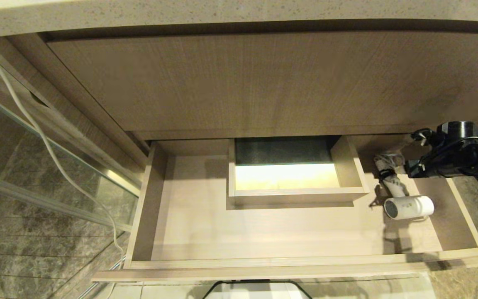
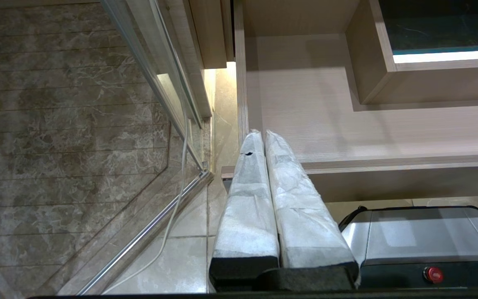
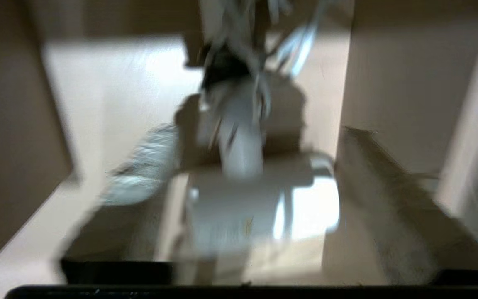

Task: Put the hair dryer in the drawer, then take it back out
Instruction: Put it into the drawer, then close the drawer

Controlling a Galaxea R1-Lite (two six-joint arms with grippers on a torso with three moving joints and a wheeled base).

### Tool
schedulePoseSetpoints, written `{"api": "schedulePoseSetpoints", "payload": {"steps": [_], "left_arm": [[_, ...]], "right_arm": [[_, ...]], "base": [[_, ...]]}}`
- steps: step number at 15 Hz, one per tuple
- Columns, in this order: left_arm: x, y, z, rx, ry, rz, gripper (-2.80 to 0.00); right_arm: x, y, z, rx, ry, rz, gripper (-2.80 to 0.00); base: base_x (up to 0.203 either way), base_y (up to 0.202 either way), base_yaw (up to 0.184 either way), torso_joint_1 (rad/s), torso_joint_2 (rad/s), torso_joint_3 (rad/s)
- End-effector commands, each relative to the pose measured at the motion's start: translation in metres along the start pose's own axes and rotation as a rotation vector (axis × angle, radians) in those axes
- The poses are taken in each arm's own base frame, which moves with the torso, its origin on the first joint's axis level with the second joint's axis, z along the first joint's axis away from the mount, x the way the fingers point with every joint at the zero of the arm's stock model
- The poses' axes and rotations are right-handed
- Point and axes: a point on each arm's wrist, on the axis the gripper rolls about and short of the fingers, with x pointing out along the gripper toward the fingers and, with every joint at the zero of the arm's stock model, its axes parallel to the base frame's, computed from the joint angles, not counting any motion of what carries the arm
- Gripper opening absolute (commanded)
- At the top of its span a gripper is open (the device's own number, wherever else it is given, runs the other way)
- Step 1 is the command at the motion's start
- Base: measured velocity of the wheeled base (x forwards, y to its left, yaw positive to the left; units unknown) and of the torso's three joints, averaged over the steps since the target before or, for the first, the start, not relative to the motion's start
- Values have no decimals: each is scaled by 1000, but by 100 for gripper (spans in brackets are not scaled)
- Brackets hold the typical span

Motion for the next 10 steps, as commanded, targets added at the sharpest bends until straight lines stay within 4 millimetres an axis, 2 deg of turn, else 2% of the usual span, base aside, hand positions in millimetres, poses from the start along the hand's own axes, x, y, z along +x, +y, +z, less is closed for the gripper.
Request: {"api": "schedulePoseSetpoints", "payload": {"steps": [1,3,5,10], "left_arm": [[0,0,0,0,0,0,-280],[0,0,0,0,0,0,-280],[0,0,0,0,0,0,-280],[0,0,0,0,0,0,-280]], "right_arm": [[-62,1,12,-9,-39,-6,-280],[-99,6,0,-13,10,5,-280],[-134,14,-20,-30,70,23,-280],[-194,35,-94,-112,286,42,-280]], "base": [[0,0,0,0,0,0],[0,0,0,0,0,0],[0,0,0,0,0,0],[0,0,0,0,0,0]]}}
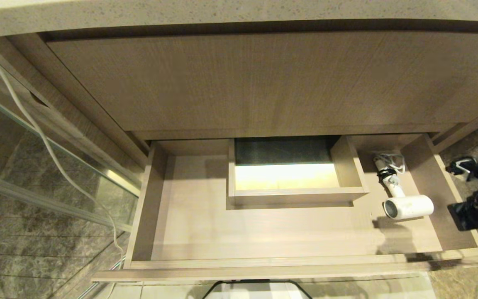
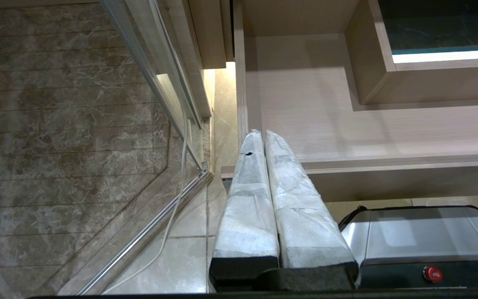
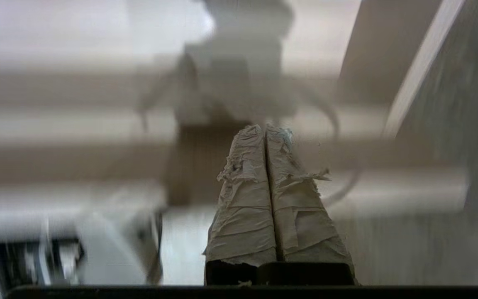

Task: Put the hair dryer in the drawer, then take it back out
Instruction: Close the drawer

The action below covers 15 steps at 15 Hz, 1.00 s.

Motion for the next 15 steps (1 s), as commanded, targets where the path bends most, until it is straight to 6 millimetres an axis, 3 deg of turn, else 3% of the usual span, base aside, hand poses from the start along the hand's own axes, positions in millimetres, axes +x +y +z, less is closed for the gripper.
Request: {"api": "schedulePoseSetpoints", "payload": {"steps": [1,4,8,13,15], "left_arm": [[0,0,0,0,2,0,-280],[0,0,0,0,2,0,-280],[0,0,0,0,2,0,-280],[0,0,0,0,0,0,-280],[0,0,0,0,2,0,-280]], "right_arm": [[-27,13,-33,-13,32,-8,-280],[-19,19,-58,-54,108,6,-280],[8,20,-80,-54,189,34,-280],[52,19,-88,-51,218,48,-280],[60,16,-85,-52,201,51,-280]], "base": [[0,0,0,0,0,0],[0,0,0,0,0,0],[0,0,0,0,0,0],[0,0,0,0,0,0],[0,0,0,0,0,0]]}}
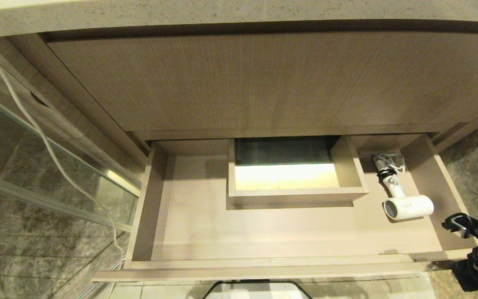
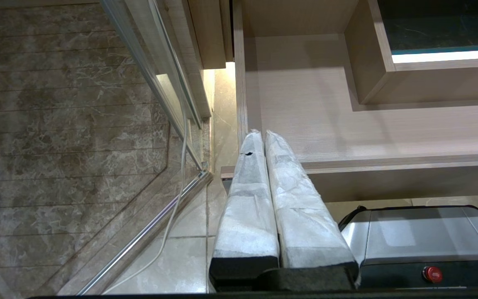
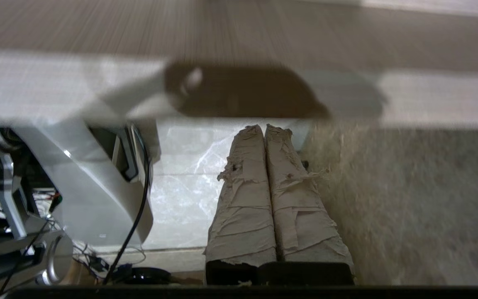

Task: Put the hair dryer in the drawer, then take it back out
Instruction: Close the drawer

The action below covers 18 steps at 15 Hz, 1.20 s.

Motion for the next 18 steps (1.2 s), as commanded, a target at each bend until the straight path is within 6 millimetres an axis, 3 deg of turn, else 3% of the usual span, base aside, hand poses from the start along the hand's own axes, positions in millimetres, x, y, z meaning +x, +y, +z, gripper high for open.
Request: {"api": "schedulePoseSetpoints", "payload": {"steps": [1,5,8,12,16,18], "left_arm": [[0,0,0,-1,1,0,-280],[0,0,0,-1,2,0,-280],[0,0,0,-1,2,0,-280],[0,0,0,-1,1,0,-280],[0,0,0,-1,2,0,-280],[0,0,0,-1,2,0,-280]], "right_arm": [[17,-1,1,-2,39,32,-280],[13,-3,6,1,-23,26,-280],[2,-10,22,6,-185,-11,-280],[-3,-30,62,13,-432,-111,-280],[1,-55,114,49,-618,-181,-280],[4,-58,122,50,-637,-191,-280]], "base": [[0,0,0,0,0,0],[0,0,0,0,0,0],[0,0,0,0,0,0],[0,0,0,0,0,0],[0,0,0,0,0,0],[0,0,0,0,0,0]]}}
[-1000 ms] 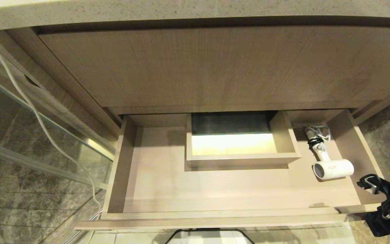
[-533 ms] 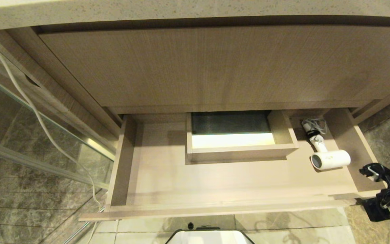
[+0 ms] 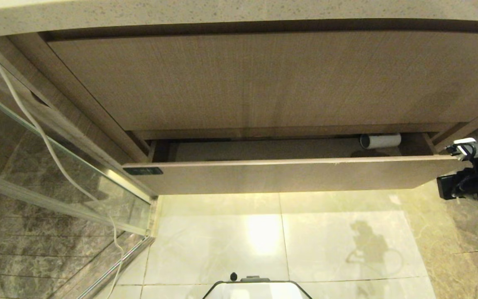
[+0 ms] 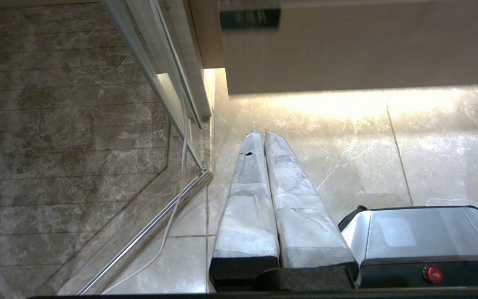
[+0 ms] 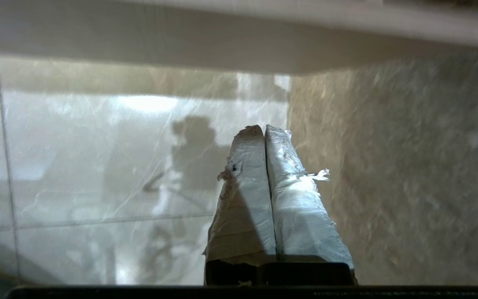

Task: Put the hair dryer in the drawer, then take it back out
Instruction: Close the drawer, then pull open the drawer

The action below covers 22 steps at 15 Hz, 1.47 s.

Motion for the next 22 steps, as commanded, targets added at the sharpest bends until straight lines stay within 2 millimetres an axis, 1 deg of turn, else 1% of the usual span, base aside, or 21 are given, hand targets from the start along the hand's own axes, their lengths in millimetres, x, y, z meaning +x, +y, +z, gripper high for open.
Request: {"api": "schedulePoseSetpoints", "payload": {"steps": [1,4,8,10,12,15,17,19,20,21,22], "left_arm": [[0,0,0,0,0,0,-280],[0,0,0,0,0,0,-280],[0,0,0,0,1,0,-280],[0,0,0,0,1,0,-280],[0,0,0,0,1,0,-280],[0,0,0,0,1,0,-280],[0,0,0,0,0,0,-280],[0,0,0,0,1,0,-280],[0,0,0,0,-1,0,-280],[0,0,0,0,1,0,-280],[0,0,0,0,1,0,-280]], "right_arm": [[6,1,-4,-1,25,10,-280],[-18,2,-3,3,49,15,-280],[-69,6,1,-3,36,12,-280],[-100,8,5,-6,6,-1,-280],[-133,12,3,-2,19,-7,-280],[-194,20,-3,6,17,-24,-280],[-239,31,-16,20,-25,-43,-280],[-275,44,-38,65,-107,-55,-280],[-289,52,-53,92,-153,-48,-280],[-299,60,-70,109,-192,-29,-280],[-304,67,-88,119,-226,-3,-280]], "base": [[0,0,0,0,0,0],[0,0,0,0,0,0],[0,0,0,0,0,0],[0,0,0,0,0,0],[0,0,0,0,0,0],[0,0,0,0,0,0],[0,0,0,0,0,0],[0,0,0,0,0,0],[0,0,0,0,0,0],[0,0,0,0,0,0],[0,0,0,0,0,0]]}}
